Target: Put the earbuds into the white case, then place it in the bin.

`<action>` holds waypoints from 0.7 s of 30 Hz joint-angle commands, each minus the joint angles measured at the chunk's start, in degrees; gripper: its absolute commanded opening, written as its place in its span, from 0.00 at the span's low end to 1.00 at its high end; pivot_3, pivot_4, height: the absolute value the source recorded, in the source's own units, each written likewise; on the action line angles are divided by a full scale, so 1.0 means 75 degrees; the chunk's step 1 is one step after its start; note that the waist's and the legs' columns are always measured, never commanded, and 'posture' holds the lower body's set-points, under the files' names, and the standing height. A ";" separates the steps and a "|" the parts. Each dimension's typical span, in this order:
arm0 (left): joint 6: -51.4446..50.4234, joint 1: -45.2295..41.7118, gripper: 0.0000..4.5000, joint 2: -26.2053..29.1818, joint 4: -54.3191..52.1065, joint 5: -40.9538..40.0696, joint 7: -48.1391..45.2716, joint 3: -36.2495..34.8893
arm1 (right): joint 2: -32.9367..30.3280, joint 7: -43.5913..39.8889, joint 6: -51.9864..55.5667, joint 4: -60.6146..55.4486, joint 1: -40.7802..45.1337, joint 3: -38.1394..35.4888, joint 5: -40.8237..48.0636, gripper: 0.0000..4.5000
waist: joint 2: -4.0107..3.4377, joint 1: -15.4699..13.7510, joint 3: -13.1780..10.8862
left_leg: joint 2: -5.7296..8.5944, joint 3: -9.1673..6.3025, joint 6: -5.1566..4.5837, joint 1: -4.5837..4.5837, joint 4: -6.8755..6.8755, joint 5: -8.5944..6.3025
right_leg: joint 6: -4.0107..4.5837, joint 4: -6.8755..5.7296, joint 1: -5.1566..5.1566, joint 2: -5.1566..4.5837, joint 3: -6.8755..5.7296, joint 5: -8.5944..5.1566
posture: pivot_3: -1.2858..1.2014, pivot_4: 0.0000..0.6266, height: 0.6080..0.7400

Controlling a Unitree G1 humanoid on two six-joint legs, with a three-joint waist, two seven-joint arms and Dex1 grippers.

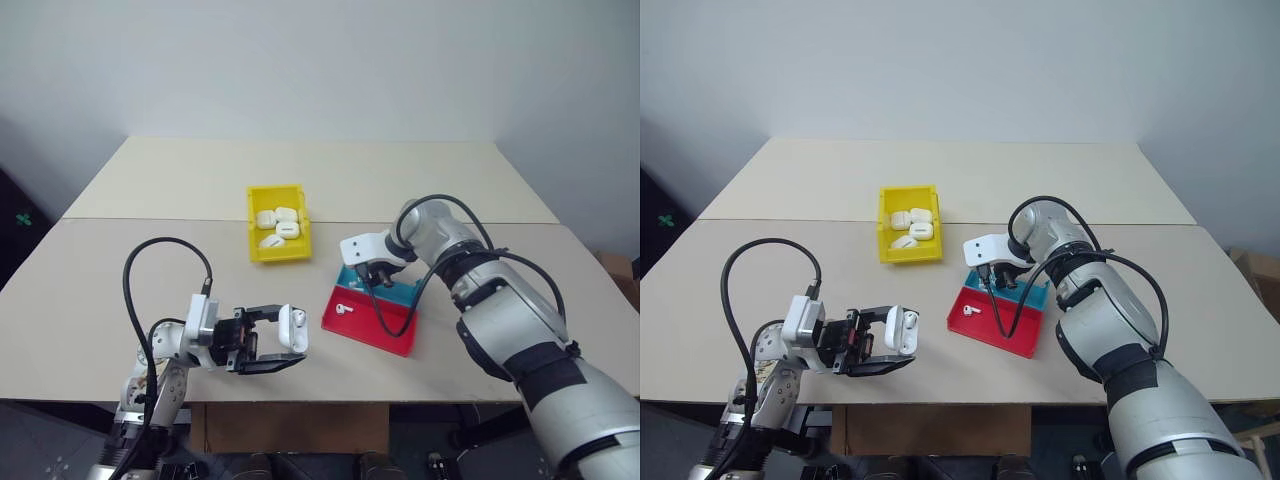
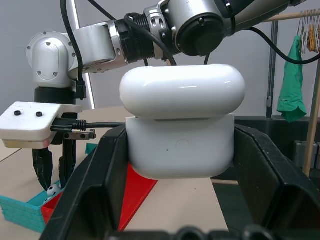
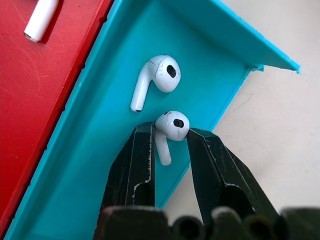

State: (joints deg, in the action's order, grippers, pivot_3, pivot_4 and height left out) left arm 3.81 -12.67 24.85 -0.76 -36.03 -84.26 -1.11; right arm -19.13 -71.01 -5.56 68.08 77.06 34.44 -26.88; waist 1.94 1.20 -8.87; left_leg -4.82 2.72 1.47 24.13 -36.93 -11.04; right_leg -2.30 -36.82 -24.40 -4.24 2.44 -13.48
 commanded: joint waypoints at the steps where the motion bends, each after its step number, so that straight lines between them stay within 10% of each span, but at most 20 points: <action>1: 0.0174 -0.0013 0.62 -0.0002 -0.0227 -0.0044 0.0024 -0.0070 | -0.0001 0.0000 -0.0155 -0.0151 0.0011 -0.0138 -0.0030 0.27 | 0.0000 0.0000 0.0000 | 0.0000 0.0000 0.0000 0.0000 0.0000 0.0000 | 0.0000 0.0000 0.0000 0.0000 0.0000 0.0000 | 0.52 0.24 1.00; 21: 0.0181 -0.0215 0.62 -0.0050 -0.0114 -0.0074 0.0067 -0.0045 | -0.0233 -0.0002 0.0128 -0.0682 0.0020 -0.0581 0.0228 0.15 | -0.0001 0.0002 0.0000 | 0.0000 0.0000 0.0000 -0.0005 0.0000 0.0000 | 0.0000 -0.0002 0.0004 0.0000 0.0000 0.0000 | 0.52 0.24 1.00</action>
State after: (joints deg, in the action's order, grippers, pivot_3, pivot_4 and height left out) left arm 4.87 -13.13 24.77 -0.67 -35.94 -84.24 -1.09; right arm -19.31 -70.81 -5.75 66.40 76.00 32.75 -26.76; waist 1.93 1.22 -8.87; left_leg -4.82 2.72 1.47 24.10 -36.93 -11.04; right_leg -2.30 -36.83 -24.38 -4.24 2.44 -13.48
